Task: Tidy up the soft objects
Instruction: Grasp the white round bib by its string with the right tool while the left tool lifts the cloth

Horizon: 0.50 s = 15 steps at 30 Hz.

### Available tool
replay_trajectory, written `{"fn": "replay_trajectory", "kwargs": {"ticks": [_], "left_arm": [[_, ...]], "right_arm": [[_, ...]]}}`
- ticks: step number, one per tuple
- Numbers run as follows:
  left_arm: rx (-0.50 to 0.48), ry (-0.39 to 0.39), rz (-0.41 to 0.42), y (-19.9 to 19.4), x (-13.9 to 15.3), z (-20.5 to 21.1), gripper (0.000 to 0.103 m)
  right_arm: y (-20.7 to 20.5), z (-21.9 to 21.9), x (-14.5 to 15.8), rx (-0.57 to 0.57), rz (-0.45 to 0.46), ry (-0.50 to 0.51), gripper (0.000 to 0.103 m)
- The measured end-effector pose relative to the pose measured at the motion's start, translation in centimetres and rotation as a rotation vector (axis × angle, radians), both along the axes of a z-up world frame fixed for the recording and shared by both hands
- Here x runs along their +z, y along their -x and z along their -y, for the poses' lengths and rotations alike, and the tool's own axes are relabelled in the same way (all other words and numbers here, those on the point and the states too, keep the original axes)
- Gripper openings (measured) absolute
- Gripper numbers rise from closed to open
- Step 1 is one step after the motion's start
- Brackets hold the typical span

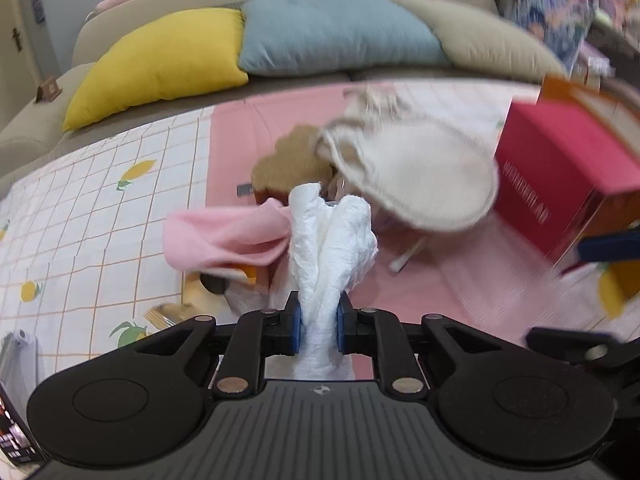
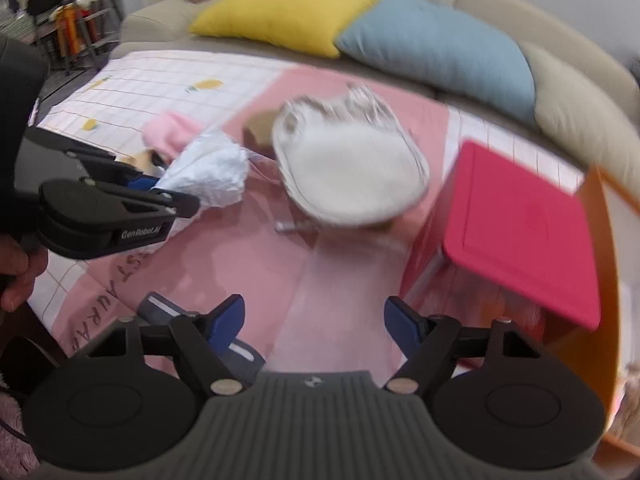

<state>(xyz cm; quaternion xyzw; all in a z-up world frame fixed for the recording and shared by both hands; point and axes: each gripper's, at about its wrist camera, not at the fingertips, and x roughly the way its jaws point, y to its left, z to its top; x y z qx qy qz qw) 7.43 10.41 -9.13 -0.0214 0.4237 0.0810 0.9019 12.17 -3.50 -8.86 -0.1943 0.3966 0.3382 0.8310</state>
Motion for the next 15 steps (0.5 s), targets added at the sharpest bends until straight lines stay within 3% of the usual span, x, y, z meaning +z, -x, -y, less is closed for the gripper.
{"fn": "replay_trajectory", "kwargs": {"ticks": [7,12,15], "left_arm": [[0.054,0.124,0.112,0.6,3.0,-1.2,0.018],[0.074,0.13,0.111,0.4,3.0,-1.4,0.018],[0.076,0.132,0.116,0.5,3.2,-1.5,0.018]], "right_arm": [[-0.5,-3.2,0.3,0.144,0.184,0.079,0.071],[-2.6,-6.1,-2.3,0.228,0.277,0.188,0.07],[-3.6,-7.2,-3.9,0.262,0.312,0.262,0.061]]}}
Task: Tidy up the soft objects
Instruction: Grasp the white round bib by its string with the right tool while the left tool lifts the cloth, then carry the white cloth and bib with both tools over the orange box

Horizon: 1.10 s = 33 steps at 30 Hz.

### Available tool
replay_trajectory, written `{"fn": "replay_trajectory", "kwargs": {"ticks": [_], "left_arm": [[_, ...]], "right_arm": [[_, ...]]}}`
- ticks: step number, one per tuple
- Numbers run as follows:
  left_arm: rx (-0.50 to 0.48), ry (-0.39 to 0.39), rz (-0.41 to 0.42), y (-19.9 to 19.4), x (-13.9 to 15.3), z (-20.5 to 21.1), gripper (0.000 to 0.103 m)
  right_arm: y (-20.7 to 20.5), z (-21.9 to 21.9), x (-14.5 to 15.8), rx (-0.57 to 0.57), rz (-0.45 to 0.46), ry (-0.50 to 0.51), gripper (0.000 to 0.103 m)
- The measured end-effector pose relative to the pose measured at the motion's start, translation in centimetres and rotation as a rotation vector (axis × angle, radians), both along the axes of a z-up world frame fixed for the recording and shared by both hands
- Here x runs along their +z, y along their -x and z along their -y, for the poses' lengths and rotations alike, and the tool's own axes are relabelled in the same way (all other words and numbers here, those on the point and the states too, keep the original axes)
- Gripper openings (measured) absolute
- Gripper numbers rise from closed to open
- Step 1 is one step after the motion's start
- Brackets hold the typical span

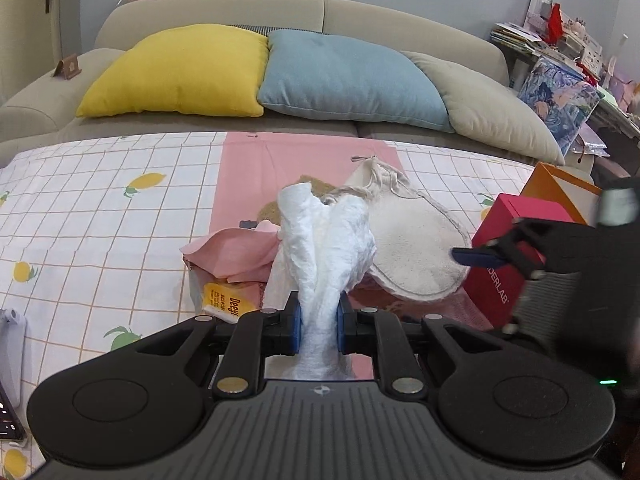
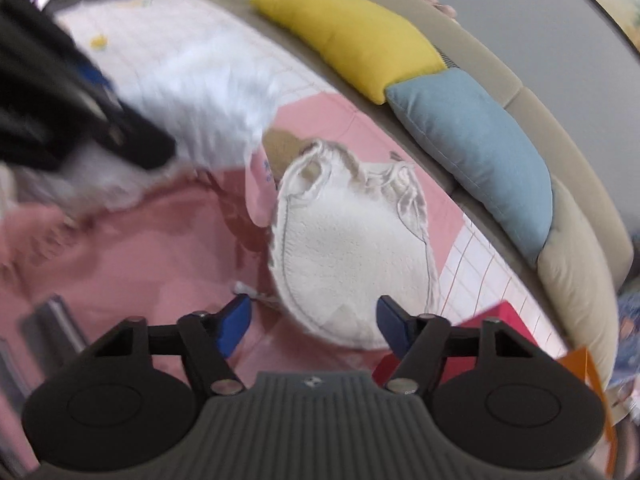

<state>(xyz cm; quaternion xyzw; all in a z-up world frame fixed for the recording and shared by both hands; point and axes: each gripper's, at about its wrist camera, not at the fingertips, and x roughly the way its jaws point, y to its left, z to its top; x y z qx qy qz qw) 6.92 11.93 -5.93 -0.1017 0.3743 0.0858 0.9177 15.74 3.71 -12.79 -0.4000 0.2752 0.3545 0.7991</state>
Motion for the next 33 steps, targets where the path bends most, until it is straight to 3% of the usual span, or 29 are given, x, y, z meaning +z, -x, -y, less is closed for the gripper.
{"fn": "replay_trajectory", "kwargs": {"ticks": [3,7,10,17,27,33], "left_arm": [[0.003,0.001,0.003,0.2,0.1,-0.1,0.018],[0.005,0.016,0.01,0.4,0.4,-0.2,0.018],[0.004,0.036,0.026,0.5,0.8,0.0,0.018],[0.022,0.062,0.052,0.7,2.6,0.4,0.018],[0.048,0.104,0.069,1.4,4.7,0.6,0.018],[0.026,0.127,0.073,1.8,5.4,1.5,0.018]], "right_arm": [[-0.6,-0.5,-1.1,0.006,0.023,0.049,0.046],[-1.0,0.1,-0.3,-0.006,0.03,0.032,0.013],[-1.5,1.0,1.4,-0.034,0.012,-0.033,0.003],[-2.2,3.1,6.9,-0.094,0.006,-0.201,0.001],[-0.1,6.5,13.7,-0.122,-0.123,-0.425,0.001],[1.5,9.5,15.6,-0.181,-0.295,-0.551,0.001]]}}
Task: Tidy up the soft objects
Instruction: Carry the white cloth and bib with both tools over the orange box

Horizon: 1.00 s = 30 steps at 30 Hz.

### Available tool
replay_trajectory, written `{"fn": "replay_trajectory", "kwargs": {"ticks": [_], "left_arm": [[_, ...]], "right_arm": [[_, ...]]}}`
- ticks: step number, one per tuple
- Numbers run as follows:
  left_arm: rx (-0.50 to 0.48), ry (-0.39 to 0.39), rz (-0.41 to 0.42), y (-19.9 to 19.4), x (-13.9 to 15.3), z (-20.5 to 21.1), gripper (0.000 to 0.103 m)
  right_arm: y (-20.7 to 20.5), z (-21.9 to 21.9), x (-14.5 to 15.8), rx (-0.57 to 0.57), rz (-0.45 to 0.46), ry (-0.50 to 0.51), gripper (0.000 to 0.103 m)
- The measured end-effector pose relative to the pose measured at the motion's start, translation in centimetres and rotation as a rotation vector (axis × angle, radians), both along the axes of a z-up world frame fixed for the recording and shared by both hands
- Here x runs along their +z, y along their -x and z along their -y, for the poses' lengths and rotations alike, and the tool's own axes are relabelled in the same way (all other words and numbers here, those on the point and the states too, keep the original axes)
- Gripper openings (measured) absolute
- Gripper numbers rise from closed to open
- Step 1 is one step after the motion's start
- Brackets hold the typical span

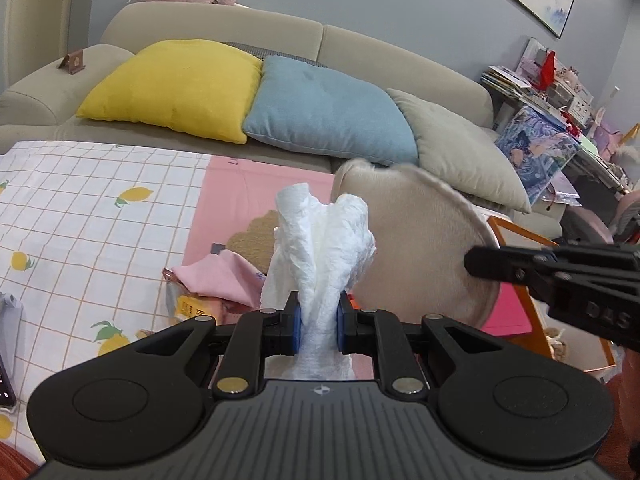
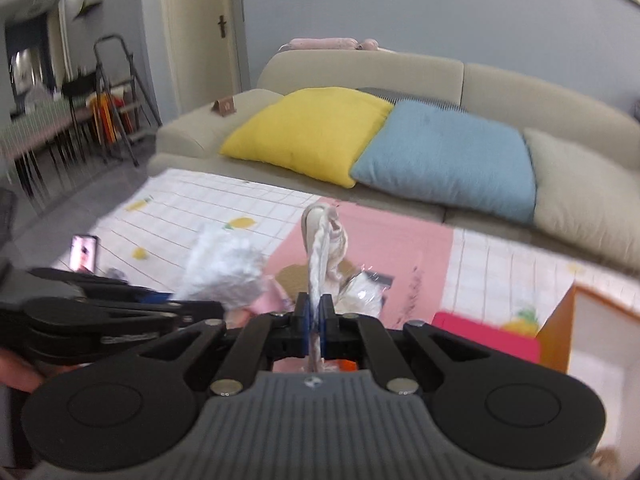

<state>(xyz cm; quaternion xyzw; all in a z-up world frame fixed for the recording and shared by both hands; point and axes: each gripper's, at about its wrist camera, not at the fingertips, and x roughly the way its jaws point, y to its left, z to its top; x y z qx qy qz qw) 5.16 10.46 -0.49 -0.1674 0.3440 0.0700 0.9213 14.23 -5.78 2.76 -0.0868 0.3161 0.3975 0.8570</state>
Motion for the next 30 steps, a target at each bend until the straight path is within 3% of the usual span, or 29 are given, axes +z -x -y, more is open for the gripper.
{"fn": "replay_trajectory", "kwargs": {"ticks": [9,16,23,30], "left_arm": [[-0.026,0.01,-0.017,-0.1,0.9,1.5,0.018],[-0.086,0.026,0.027,-1.7,2.9,3.6,0.018],[-0.239,0.086,0.075,-5.1,5.1,7.5,0.018],[-0.431,0.134,0.096,-9.7,6.8,13.2,0.018]], "right_arm": [[1.8,3.4,0.6,-0.033,-0.062,-0.011,0.001],[0.5,7.5,2.8,-0.145,-0.011,-0.05,0.001],[-1.9,13.6,4.4,-0.315,0.066,-0.057,0.001],[-3.9,20.5,3.9,-0.509,0.099,-0.008,0.001]]}}
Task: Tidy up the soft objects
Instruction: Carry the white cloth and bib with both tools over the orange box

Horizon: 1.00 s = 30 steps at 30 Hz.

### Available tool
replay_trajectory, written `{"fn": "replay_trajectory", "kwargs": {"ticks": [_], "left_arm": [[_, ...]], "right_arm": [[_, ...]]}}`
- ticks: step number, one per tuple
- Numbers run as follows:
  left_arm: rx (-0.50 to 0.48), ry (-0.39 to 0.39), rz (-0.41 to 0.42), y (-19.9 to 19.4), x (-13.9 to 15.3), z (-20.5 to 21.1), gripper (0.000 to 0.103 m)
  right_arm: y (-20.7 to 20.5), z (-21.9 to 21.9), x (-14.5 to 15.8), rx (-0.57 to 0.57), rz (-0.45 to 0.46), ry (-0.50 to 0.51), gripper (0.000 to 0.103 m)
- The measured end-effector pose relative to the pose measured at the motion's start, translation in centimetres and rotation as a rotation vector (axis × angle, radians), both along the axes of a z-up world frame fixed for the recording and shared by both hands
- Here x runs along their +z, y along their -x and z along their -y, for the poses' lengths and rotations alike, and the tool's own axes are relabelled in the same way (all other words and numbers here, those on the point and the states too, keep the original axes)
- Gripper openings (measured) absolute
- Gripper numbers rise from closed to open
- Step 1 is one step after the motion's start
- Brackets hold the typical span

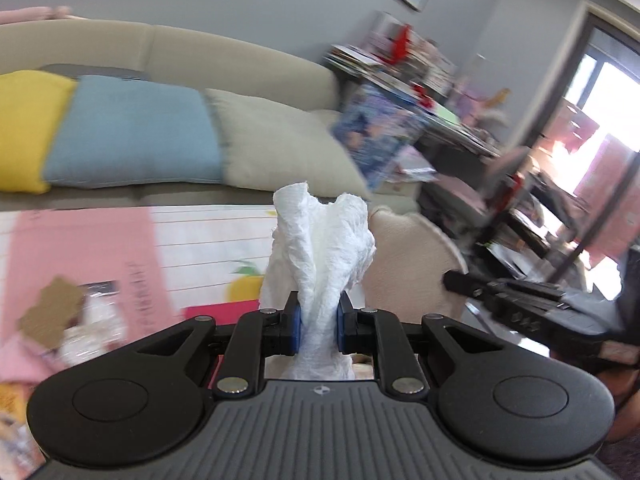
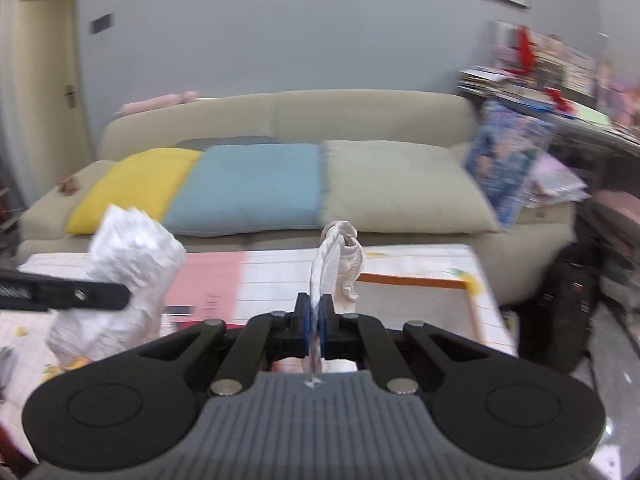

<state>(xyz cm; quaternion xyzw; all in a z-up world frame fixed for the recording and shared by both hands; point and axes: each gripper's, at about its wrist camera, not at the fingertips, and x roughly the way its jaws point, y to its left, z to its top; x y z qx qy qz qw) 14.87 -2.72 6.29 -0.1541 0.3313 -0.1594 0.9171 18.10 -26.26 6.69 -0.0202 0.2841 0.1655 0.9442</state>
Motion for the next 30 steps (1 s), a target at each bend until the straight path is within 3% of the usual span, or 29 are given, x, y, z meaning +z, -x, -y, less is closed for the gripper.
{"fn": "replay_trajectory", "kwargs": {"ticks": [7,11,15,21,30], "left_arm": [[-0.136,0.049,-0.063,-5.6,-1.2,6.0,0.018],[-0.166,0.077,-0.147,-8.8,-3.2,8.5,0.018],[-0.154,0.027,-0.221,-11.0,-5.8,10.4,0.018],[-0.086,-0.111,-0.334,-13.3,-10.0,11.9,0.018],[-0.006,-0.204,-0.43,-13.9,-11.5,12.7,0.025]], "right_arm": [[-2.2,4.9,-2.9,-0.109,-0.061,0.03,0.001],[-3.2,5.6,-4.6,-0.116,-0.08,0.031,0.001],[-4.6,5.2,-6.0,-0.103,-0.084,0.002,0.001],[-6.4,3.5,-8.6,-0.059,-0.123,0.007,0.001],[-7.4,1.4,-11.3,0.008,-0.241,0.042,0.001]]}}
